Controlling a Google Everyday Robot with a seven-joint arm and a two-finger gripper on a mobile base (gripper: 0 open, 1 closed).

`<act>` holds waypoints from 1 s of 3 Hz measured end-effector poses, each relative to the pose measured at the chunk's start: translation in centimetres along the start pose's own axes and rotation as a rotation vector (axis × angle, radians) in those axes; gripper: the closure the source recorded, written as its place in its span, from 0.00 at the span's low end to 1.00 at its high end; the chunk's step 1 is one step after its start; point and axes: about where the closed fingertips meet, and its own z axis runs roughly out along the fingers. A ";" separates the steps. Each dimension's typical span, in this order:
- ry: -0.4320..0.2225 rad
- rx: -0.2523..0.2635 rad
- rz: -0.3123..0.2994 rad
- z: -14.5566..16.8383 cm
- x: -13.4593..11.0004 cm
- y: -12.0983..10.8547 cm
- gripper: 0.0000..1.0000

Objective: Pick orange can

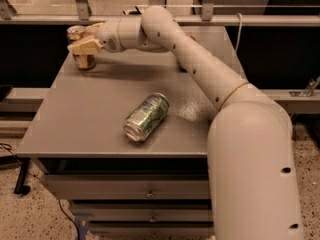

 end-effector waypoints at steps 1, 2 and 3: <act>0.015 0.011 -0.009 -0.3 -0.2 -0.1 0.64; 0.013 0.008 0.027 -1.5 -0.9 0.2 0.87; -0.044 -0.006 0.082 -4.4 -2.4 -0.2 1.00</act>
Offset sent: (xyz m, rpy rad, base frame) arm -0.0102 -0.0314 0.0237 0.0088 0.0746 -0.0287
